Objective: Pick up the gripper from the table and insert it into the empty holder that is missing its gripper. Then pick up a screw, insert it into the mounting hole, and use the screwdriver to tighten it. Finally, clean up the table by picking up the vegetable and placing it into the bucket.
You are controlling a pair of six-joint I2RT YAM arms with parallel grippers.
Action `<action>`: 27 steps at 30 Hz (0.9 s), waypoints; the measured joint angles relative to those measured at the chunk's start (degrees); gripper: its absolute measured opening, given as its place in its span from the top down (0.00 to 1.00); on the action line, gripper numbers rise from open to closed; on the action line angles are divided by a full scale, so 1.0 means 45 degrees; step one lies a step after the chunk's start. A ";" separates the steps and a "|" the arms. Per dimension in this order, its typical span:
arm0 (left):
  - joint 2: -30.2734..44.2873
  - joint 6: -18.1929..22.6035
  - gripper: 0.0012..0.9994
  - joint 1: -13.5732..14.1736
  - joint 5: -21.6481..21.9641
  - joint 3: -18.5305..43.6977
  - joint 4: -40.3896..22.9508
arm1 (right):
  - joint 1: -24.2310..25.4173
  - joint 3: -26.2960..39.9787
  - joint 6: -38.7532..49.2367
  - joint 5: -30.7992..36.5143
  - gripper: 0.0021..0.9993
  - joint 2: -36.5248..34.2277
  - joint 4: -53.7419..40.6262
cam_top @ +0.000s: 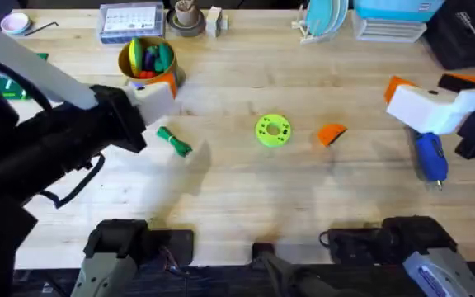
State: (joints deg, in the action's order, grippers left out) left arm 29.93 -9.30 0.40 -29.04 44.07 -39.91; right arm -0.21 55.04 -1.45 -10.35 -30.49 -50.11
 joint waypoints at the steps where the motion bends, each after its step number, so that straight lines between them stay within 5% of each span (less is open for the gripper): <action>1: 0.0000 0.0012 0.80 0.0000 -0.0048 0.0000 0.0085 | 0.0000 -0.0003 0.0000 0.0000 0.01 0.0001 0.0000; 6: 0.0000 -0.0034 0.05 0.0000 -0.0227 0.0000 0.0527 | 0.0000 -0.0003 0.0000 0.0000 0.00 0.0001 -0.0005; 27: 0.0000 -0.0612 0.00 0.0000 -0.0024 -0.0015 0.0158 | 0.0000 -0.0003 0.0000 0.0000 0.01 0.0001 -0.0003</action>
State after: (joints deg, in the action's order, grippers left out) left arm 29.93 -12.05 0.40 -29.15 44.01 -39.20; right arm -0.21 55.02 -1.45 -10.35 -30.48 -50.12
